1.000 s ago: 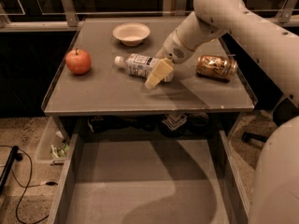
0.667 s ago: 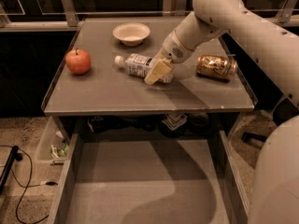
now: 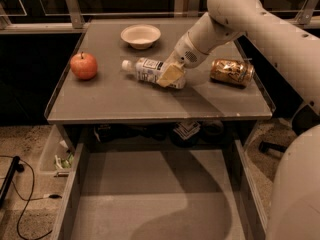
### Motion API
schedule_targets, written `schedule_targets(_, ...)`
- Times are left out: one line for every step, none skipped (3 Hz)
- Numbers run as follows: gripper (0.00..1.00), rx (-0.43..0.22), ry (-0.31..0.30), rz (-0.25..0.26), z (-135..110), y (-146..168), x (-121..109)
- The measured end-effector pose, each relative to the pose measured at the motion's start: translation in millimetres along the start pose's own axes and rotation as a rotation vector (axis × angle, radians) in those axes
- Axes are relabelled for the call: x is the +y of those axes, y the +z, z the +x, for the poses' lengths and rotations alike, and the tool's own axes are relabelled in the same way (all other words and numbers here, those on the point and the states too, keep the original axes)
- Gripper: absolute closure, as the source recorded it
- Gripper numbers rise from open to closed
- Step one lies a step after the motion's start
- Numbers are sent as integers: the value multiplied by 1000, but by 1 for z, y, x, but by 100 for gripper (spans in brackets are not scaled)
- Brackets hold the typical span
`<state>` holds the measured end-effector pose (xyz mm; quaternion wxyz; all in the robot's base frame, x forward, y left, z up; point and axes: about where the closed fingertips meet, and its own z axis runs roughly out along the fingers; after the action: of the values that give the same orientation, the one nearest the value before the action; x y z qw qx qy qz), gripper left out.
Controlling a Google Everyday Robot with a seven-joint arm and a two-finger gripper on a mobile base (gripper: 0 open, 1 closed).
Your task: Place blue plastic bottle into top drawer
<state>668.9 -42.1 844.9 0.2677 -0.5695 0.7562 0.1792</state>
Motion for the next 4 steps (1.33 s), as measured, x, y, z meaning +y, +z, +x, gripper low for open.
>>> schedule_targets(100, 0, 0, 0, 0, 0, 0)
schedule_targets(100, -8, -15, 3, 3, -7, 10)
schedule_targets(100, -74, -47, 32, 10, -33, 38)
schedule_targets(100, -163, -77, 79, 28, -68, 79)
